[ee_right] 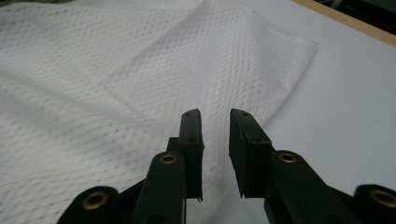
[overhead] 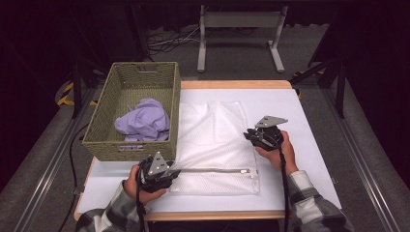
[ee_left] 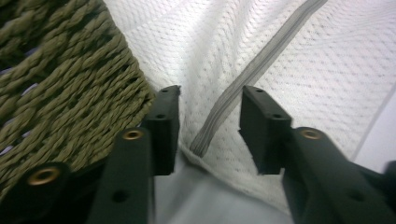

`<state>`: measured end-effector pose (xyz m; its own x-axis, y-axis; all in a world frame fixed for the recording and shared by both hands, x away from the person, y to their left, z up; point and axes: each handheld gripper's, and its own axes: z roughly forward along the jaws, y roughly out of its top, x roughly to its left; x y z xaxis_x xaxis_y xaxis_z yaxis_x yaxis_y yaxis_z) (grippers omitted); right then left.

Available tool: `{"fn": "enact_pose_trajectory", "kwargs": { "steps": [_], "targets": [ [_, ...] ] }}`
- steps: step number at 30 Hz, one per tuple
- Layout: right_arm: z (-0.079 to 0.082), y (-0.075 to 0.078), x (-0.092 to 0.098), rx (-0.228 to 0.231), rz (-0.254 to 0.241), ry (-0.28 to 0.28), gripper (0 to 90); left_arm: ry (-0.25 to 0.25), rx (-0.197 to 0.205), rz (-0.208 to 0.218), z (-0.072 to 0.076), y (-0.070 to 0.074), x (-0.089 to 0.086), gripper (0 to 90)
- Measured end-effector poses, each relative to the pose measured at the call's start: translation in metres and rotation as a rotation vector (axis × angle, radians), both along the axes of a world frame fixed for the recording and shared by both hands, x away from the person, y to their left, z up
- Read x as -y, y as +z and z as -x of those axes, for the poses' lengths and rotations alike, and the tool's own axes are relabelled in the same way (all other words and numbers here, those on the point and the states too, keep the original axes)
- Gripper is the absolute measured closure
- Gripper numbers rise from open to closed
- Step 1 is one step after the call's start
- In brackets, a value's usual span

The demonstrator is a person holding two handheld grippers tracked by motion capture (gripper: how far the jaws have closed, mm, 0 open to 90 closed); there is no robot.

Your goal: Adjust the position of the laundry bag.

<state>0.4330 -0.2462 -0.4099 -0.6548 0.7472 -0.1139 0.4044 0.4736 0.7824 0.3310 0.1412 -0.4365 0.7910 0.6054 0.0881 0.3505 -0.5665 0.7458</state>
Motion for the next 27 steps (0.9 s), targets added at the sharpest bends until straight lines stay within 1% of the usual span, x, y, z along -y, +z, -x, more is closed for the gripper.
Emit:
{"fn": "enact_pose_trajectory", "kwargs": {
  "steps": [1,3,5,8,9,10,11,14,17,18,20,23,25,27],
  "targets": [
    [0.004,0.002,0.001,0.004,-0.005,0.005,75.3,-0.008,-0.001,0.006,0.001,0.000,-0.002,53.4],
    [0.012,0.006,0.001,0.003,-0.007,0.024,74.7,-0.007,-0.001,0.005,0.003,0.000,-0.003,50.5],
    [0.021,0.008,0.001,0.005,0.004,0.042,73.7,-0.016,-0.002,-0.011,0.005,-0.002,-0.005,45.5],
    [0.034,0.011,0.002,0.004,0.009,0.061,71.3,-0.024,-0.007,-0.019,0.006,-0.004,-0.007,42.7],
    [0.037,0.011,0.003,0.005,0.009,0.068,70.5,-0.022,-0.009,-0.014,0.006,-0.005,-0.008,41.4],
    [0.042,0.011,0.004,0.000,0.008,0.074,69.6,-0.016,-0.008,-0.013,0.006,-0.005,-0.009,37.9],
    [0.047,0.011,0.006,-0.002,0.010,0.078,68.8,-0.015,-0.009,-0.020,0.006,-0.006,-0.009,36.1],
    [0.061,0.009,0.010,-0.019,0.026,0.087,66.1,-0.020,-0.025,-0.018,0.006,-0.008,-0.010,33.7],
    [0.073,0.007,0.015,-0.029,0.027,0.089,65.3,-0.015,-0.026,-0.017,0.006,-0.010,-0.010,32.5],
    [0.076,0.006,0.017,-0.031,0.026,0.091,65.4,-0.017,-0.032,-0.008,0.006,-0.010,-0.010,32.0],
    [0.080,0.005,0.018,-0.034,0.031,0.095,65.2,-0.020,-0.041,-0.002,0.005,-0.010,-0.009,32.0],
    [0.082,0.002,0.020,-0.039,0.025,0.089,65.0,-0.026,-0.060,0.010,0.002,-0.013,-0.004,32.4],
    [0.080,-0.003,0.019,-0.041,0.034,0.083,64.3,-0.025,-0.071,0.007,-0.002,-0.016,0.000,32.9],
    [0.074,-0.010,0.017,-0.056,0.044,0.075,63.3,-0.014,-0.080,0.000,-0.005,-0.018,0.003,34.1]
  ]
}}
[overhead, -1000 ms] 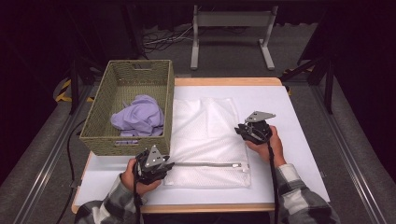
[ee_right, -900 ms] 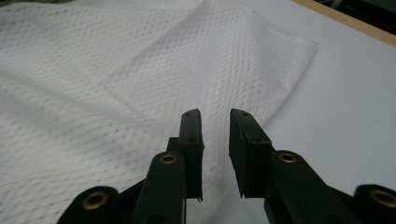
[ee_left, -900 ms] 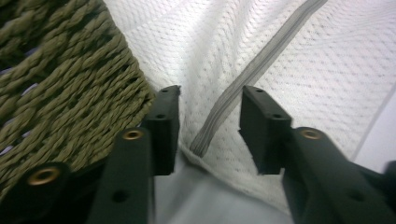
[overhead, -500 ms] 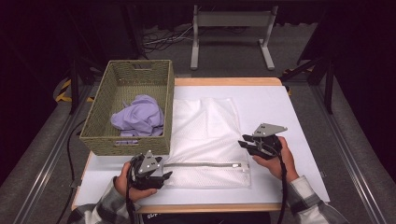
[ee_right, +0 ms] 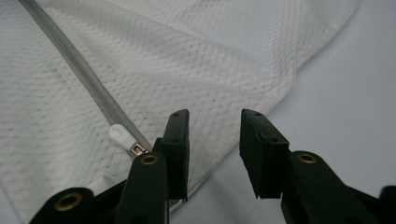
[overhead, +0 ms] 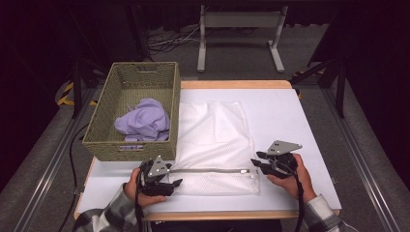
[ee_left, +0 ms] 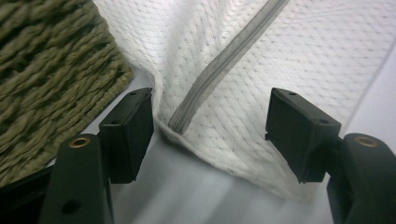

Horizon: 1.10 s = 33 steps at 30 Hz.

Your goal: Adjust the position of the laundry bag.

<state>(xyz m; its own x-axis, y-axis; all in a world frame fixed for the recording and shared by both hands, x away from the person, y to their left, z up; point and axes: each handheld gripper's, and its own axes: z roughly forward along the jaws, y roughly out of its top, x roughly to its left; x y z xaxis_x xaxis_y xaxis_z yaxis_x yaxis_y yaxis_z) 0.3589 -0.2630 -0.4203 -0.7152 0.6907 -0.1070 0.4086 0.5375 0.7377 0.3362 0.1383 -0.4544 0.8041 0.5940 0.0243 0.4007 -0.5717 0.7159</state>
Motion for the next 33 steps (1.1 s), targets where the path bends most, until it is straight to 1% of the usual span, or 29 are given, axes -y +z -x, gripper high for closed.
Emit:
{"fn": "enact_pose_trajectory", "kwargs": {
  "steps": [2,3,4,5,6,8,9,10,11,12,14,15,16,17,18,21,23,24,26,28,30,33],
  "targets": [
    [-0.007,-0.006,-0.003,-0.005,0.004,-0.012,62.3,0.008,-0.011,0.012,-0.004,-0.001,0.001,35.5],
    [-0.013,-0.008,-0.004,-0.014,-0.007,-0.023,61.9,0.014,-0.016,0.015,-0.005,-0.001,0.001,37.1],
    [-0.017,-0.010,-0.005,-0.014,-0.013,-0.028,61.6,0.010,-0.019,0.027,-0.007,-0.001,0.002,38.1],
    [-0.017,-0.010,-0.005,-0.014,-0.013,-0.028,61.6,0.010,-0.019,0.027,-0.007,-0.001,0.002,43.1],
    [-0.032,-0.015,-0.009,-0.008,0.008,-0.065,62.0,0.011,-0.025,0.029,-0.009,-0.001,0.003,44.5],
    [-0.043,-0.019,-0.009,-0.023,-0.014,-0.101,62.0,0.015,-0.024,0.029,-0.010,0.000,0.003,51.9],
    [-0.043,-0.019,-0.009,-0.023,-0.014,-0.101,62.0,0.015,-0.024,0.029,-0.010,0.000,0.003,54.7],
    [-0.048,-0.021,-0.009,-0.026,-0.019,-0.115,62.1,0.018,-0.025,0.030,-0.011,0.000,0.003,54.7],
    [-0.053,-0.022,-0.009,-0.026,-0.029,-0.129,62.5,0.020,-0.027,0.032,-0.013,0.000,0.003,59.4],
    [-0.059,-0.023,-0.009,-0.031,-0.043,-0.146,62.5,0.019,-0.025,0.029,-0.014,0.000,0.003,61.5],
    [-0.066,-0.024,-0.009,-0.037,-0.055,-0.155,62.6,0.016,-0.026,0.024,-0.014,0.001,0.005,64.8],
    [-0.070,-0.023,-0.009,-0.043,-0.058,-0.161,65.2,0.015,-0.015,0.017,-0.014,0.001,0.007,69.6],
    [-0.072,-0.023,-0.009,-0.046,-0.051,-0.163,69.1,0.018,-0.007,0.011,-0.014,0.001,0.008,74.3],
    [-0.073,-0.022,-0.010,-0.053,-0.047,-0.162,72.1,0.022,0.001,0.001,-0.014,0.002,0.010,76.8],
    [-0.075,-0.021,-0.010,-0.063,-0.047,-0.159,78.9,0.024,0.006,-0.003,-0.014,0.002,0.011,81.3],
    [-0.079,-0.021,-0.011,-0.066,-0.038,-0.148,88.9,0.031,0.006,-0.008,-0.017,0.002,0.014,82.9],
    [-0.082,-0.019,-0.013,-0.066,-0.027,-0.145,89.6,0.036,0.013,-0.017,-0.018,0.002,0.015,83.2],
    [-0.083,-0.019,-0.014,-0.062,-0.010,-0.143,89.8,0.038,0.016,-0.023,-0.018,0.003,0.016,83.2],
    [-0.086,-0.018,-0.015,-0.041,0.018,-0.155,89.8,0.047,0.025,-0.029,-0.020,0.003,0.017,83.2],
    [-0.090,-0.018,-0.014,-0.041,0.013,-0.165,89.8,0.056,0.037,-0.037,-0.022,0.003,0.020,83.2],
    [-0.093,-0.018,-0.014,-0.029,0.020,-0.177,89.9,0.066,0.041,-0.047,-0.025,0.003,0.023,83.2],
    [-0.097,-0.019,-0.015,-0.017,0.026,-0.185,89.8,0.085,0.058,-0.044,-0.028,0.002,0.025,83.2]
  ]
}}
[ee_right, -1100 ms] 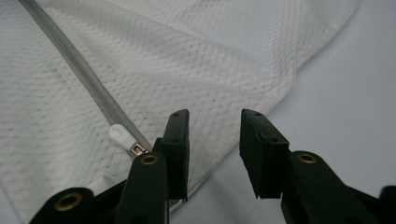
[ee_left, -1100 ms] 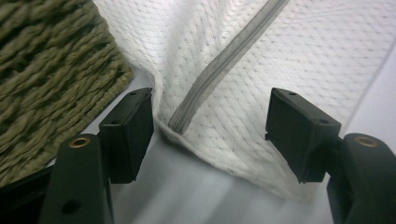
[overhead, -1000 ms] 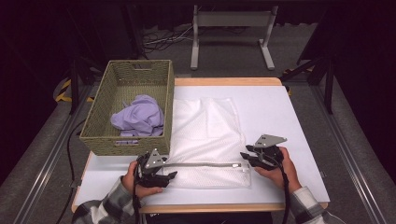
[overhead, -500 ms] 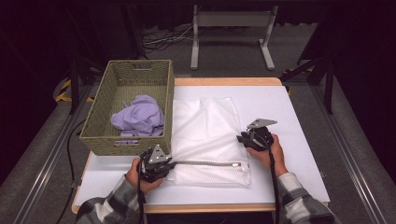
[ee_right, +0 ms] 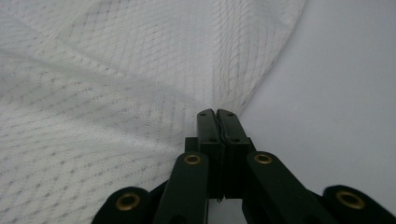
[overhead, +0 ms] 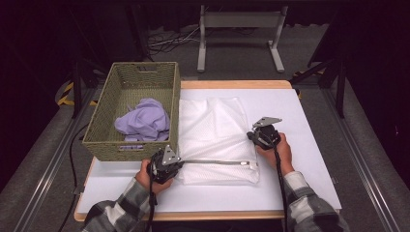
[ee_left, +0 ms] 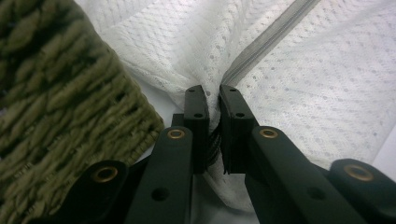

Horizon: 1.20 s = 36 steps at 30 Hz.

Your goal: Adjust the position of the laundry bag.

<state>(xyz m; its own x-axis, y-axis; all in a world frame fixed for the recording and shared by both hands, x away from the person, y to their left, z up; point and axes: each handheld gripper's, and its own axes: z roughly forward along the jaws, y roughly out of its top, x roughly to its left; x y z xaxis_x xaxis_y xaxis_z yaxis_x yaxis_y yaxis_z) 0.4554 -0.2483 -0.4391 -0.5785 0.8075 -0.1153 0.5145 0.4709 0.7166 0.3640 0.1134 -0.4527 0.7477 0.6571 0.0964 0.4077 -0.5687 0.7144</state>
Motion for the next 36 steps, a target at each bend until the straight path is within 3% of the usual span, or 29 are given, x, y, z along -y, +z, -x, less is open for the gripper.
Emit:
{"fn": "enact_pose_trajectory", "kwargs": {
  "steps": [6,13,19,22,27,29,31,34,36],
  "targets": [
    [-0.007,0.000,0.000,0.012,0.007,-0.022,89.8,0.040,0.026,-0.013,-0.004,-0.001,0.006,83.2],
    [-0.012,-0.001,-0.001,0.025,0.018,-0.036,89.4,0.045,0.013,-0.010,-0.008,0.000,0.007,82.2],
    [-0.009,0.002,0.000,0.035,0.021,-0.038,85.7,0.010,0.006,0.001,-0.006,0.002,0.004,77.4],
    [-0.001,0.011,0.006,0.031,-0.031,-0.007,80.3,-0.030,0.015,0.004,0.000,0.005,0.002,71.1],
    [0.017,0.019,0.010,0.038,-0.035,0.028,75.8,-0.089,0.051,0.007,0.011,0.011,-0.007,62.3],
    [0.029,0.026,0.014,0.053,-0.035,0.052,74.7,-0.077,0.069,0.002,0.014,0.013,-0.012,56.3],
    [0.040,0.030,0.018,0.056,-0.040,0.063,72.8,-0.082,0.052,0.026,0.016,0.013,-0.018,52.7],
    [0.056,0.030,0.023,0.040,-0.029,0.082,70.0,-0.086,0.043,0.028,0.018,0.009,-0.024,47.4],
    [0.069,0.029,0.028,0.024,-0.055,0.094,66.5,-0.093,0.056,0.016,0.019,0.007,-0.028,44.5]
  ]
}}
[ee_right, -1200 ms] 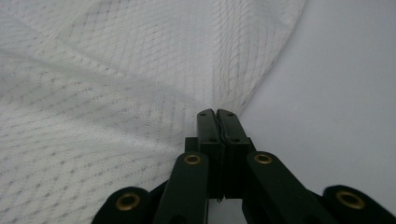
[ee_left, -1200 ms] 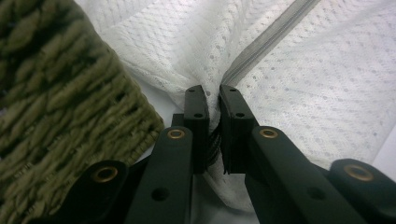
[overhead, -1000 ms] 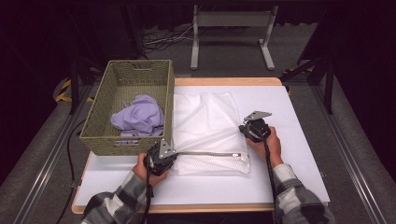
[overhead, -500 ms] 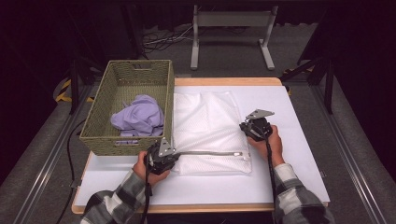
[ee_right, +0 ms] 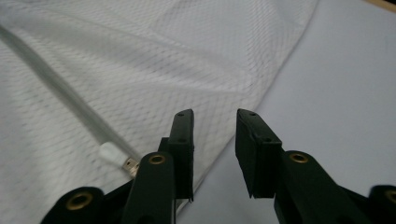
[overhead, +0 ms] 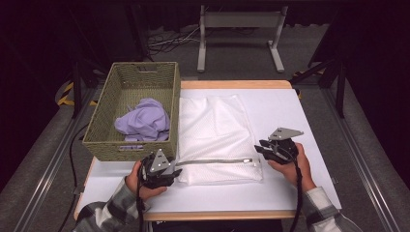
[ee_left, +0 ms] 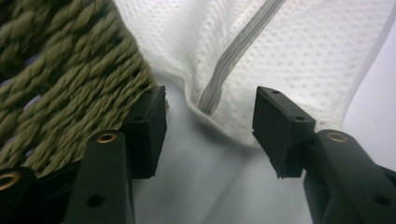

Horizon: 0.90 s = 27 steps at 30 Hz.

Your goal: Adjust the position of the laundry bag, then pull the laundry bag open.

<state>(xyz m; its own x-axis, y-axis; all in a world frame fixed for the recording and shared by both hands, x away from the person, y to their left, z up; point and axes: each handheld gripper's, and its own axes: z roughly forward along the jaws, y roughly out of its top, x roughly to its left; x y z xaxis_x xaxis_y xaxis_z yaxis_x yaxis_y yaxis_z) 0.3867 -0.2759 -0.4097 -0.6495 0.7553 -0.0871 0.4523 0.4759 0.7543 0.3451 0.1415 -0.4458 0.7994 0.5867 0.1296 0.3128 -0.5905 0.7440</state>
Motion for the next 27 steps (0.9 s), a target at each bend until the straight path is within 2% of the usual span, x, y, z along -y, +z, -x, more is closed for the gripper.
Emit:
{"fn": "enact_pose_trajectory", "kwargs": {
  "steps": [3,5,7,10,11,15,17,19,21,22,24,27],
  "targets": [
    [0.016,-0.002,0.002,-0.018,0.002,0.004,61.8,-0.013,-0.007,0.012,0.001,-0.002,-0.005,41.4],
    [0.025,-0.005,0.002,-0.033,-0.006,0.005,59.4,-0.013,0.000,0.000,0.003,-0.003,-0.007,39.7],
    [0.035,-0.008,-0.001,-0.041,0.001,0.015,57.3,-0.014,-0.003,0.015,0.004,-0.002,-0.010,38.3],
    [0.044,-0.010,-0.005,-0.052,-0.019,0.029,56.0,-0.006,-0.004,0.022,0.002,-0.002,-0.013,35.6],
    [0.046,-0.011,-0.007,-0.047,-0.008,0.028,54.9,-0.001,-0.003,0.021,0.002,-0.001,-0.012,35.0],
    [0.044,-0.017,-0.008,-0.069,-0.004,0.021,48.3,-0.018,0.009,0.017,0.001,0.001,-0.008,34.5],
    [0.041,-0.020,-0.007,-0.060,0.018,0.002,45.1,-0.030,0.017,0.013,0.000,0.001,-0.004,34.7],
    [0.037,-0.023,-0.004,-0.077,0.006,-0.040,41.6,-0.031,0.015,0.003,0.000,0.001,0.000,34.7],
    [0.034,-0.026,-0.003,-0.109,-0.007,-0.036,41.3,-0.041,0.016,-0.003,-0.001,0.000,0.004,34.6],
    [0.033,-0.028,-0.004,-0.114,0.013,-0.026,40.8,-0.047,0.019,-0.008,-0.002,0.001,0.005,34.3],
    [0.033,-0.030,-0.008,-0.099,0.019,-0.016,40.4,-0.048,0.018,-0.002,-0.002,0.001,0.007,34.3],
    [0.032,-0.030,-0.010,-0.094,0.022,-0.010,44.4,-0.054,0.013,0.001,-0.002,0.001,0.008,34.2]
  ]
}}
